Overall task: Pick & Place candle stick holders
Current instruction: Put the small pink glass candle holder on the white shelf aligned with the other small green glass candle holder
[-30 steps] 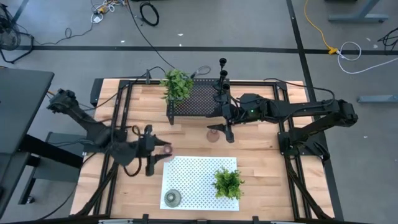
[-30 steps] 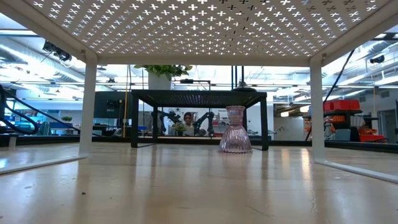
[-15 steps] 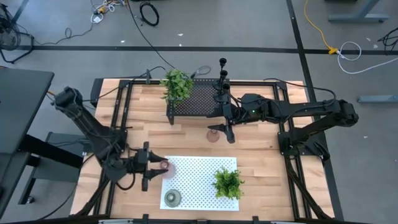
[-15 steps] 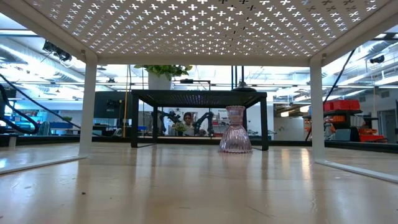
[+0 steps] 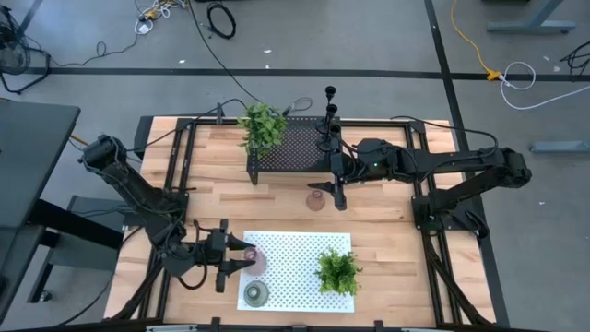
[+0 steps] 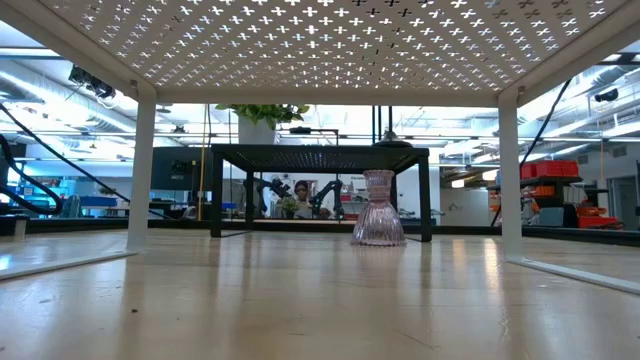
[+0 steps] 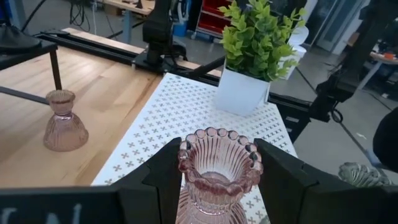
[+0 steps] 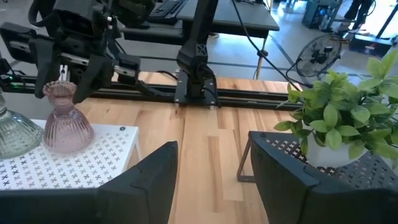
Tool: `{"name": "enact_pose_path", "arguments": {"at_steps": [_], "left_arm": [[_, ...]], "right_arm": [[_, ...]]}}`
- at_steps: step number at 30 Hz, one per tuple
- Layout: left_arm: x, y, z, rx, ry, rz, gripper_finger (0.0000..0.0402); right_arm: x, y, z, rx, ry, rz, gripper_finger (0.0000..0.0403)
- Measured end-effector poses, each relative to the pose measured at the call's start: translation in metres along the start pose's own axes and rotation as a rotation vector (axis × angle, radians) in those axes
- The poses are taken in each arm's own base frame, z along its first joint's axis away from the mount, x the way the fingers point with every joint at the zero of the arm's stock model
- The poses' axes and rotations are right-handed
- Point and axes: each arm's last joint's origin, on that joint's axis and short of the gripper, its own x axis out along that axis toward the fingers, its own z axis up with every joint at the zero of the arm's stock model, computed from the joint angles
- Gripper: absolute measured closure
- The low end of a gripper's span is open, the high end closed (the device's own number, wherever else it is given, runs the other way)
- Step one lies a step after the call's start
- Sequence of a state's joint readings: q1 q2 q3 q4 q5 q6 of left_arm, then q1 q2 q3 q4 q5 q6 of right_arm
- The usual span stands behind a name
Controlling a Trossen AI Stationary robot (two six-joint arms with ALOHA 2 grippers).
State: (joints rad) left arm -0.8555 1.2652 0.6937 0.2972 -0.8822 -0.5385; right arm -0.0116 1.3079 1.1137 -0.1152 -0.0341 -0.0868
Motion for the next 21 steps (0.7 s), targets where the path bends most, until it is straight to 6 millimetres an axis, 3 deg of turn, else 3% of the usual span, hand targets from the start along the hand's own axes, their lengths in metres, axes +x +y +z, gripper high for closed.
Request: {"name": "enact_pose_path", "arguments": {"at_steps": [21], "left_arm": [[0.008, -0.007, -0.009, -0.035, 0.001, -0.034, 0.0230]], "right_arm": [[0.000, 0.000, -0.001, -0.011, 0.014, 0.001, 0.0202]]}}
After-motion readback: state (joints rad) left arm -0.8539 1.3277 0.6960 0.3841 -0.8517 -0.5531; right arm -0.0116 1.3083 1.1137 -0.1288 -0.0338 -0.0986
